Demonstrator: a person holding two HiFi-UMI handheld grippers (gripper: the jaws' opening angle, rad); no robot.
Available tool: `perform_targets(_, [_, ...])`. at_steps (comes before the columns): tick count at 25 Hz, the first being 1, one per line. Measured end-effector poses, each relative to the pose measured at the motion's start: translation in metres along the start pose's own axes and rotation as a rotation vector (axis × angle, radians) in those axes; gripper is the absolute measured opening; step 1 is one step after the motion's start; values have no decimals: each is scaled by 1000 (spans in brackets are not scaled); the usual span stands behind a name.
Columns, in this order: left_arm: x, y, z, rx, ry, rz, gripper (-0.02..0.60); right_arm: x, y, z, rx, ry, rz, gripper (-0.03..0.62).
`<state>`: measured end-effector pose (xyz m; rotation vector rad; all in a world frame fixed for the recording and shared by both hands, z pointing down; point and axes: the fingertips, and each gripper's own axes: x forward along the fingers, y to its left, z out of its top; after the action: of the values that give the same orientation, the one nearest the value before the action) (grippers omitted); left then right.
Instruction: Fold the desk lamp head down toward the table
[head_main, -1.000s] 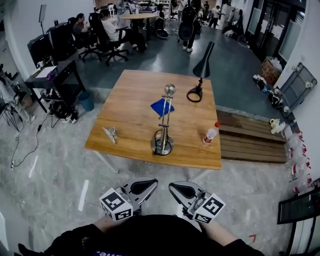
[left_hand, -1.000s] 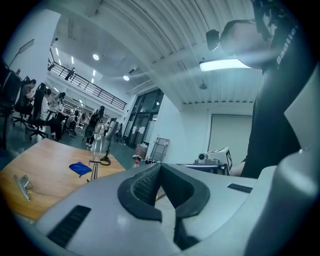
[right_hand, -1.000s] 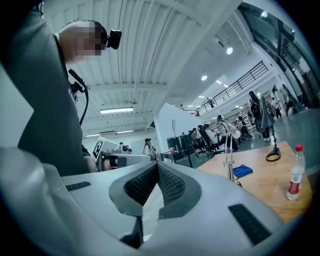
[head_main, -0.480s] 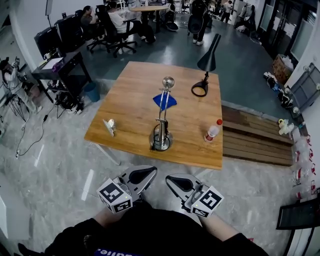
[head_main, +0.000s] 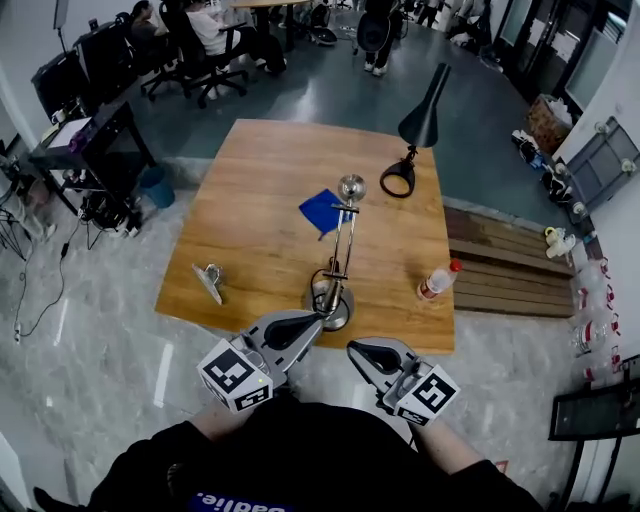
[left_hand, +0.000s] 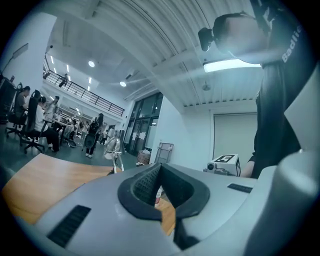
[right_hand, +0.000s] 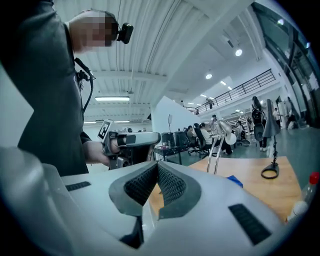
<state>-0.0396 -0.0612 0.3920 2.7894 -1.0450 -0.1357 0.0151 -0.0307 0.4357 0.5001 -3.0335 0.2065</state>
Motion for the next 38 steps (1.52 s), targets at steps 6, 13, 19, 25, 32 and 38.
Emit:
perform_targets(6, [17,54,13,-11,13,-93,8,43,-41,6,-18,19,-97,6])
perform_targets(13, [56,90,13,-54,43,-70,8,42,-87,-7,13,39,-104,6])
perform_targets(19, [78,117,-3,-102,111,-19,9,41,-123,-25,17,72,-62,6])
perform_targets(25, [97,139,-19,-107,167,23,11,48,-149,-57,44,124,-17,59])
perform_targets(32, [114,154,-22,-159,218,30,67,64,-163,-80,49,184,52,123])
perform_targets(38, [126,153,-26,-193,247,-21,84,84,-157,-97,-1,221,90,127])
